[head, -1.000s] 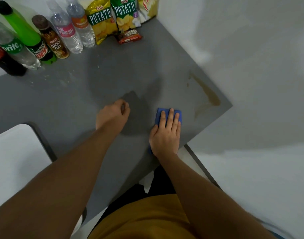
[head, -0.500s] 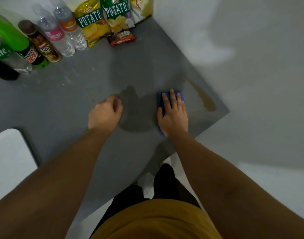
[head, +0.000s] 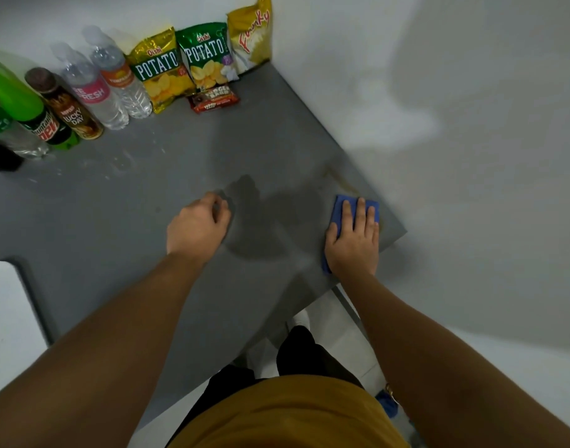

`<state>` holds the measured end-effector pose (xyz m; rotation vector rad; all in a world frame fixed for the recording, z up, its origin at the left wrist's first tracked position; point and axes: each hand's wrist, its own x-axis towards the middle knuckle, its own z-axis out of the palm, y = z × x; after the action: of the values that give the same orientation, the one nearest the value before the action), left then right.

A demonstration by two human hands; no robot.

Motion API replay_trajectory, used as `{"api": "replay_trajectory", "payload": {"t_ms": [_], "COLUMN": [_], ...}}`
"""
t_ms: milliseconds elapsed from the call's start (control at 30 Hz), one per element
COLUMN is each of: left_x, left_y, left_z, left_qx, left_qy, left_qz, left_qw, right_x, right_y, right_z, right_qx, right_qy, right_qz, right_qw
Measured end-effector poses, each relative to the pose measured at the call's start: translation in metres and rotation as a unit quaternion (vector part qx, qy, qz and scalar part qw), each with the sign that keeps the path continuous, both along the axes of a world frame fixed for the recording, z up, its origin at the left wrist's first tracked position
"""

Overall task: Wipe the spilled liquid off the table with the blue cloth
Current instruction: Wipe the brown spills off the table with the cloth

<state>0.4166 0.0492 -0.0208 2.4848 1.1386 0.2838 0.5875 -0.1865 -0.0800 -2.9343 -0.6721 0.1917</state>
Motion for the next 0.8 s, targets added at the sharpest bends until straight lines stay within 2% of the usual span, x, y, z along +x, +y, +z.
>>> {"api": "replay_trajectory", "payload": {"t_ms": [133, 267, 333, 567, 800], "left_x": [0.006, 0.011, 0.013, 0.012, 0.011], "left_y": [0.004, 0.008, 0.01, 0.011, 0.018], "left_z": [0.003, 0.005, 0.004, -0.002, -0.001], "left_qx": [-0.001, -0.001, 0.002, 0.026, 0.031], "left_qy": [-0.008, -0.009, -0.004, 0.032, 0.023], "left_qz": [0.0, 0.0, -0.001, 0.0, 0.002], "left_qw": [1.0, 1.0, 1.0, 0.999, 0.999], "right_x": [-0.022, -0.031, -0.022, 0.039, 0.073], "right_y": [0.007, 0.034, 0.053, 0.106, 0.095], "right_z": [-0.002, -0.004, -0.004, 0.003, 0.007], "right_qx": [0.002, 0.023, 0.03, 0.052, 0.05], "right_qy": [-0.01, 0.004, 0.016, 0.025, -0.001], "right_qz": [0.012, 0.117, 0.14, 0.142, 0.098], "right_qw": [1.0, 0.993, 0.99, 0.988, 0.994]}}
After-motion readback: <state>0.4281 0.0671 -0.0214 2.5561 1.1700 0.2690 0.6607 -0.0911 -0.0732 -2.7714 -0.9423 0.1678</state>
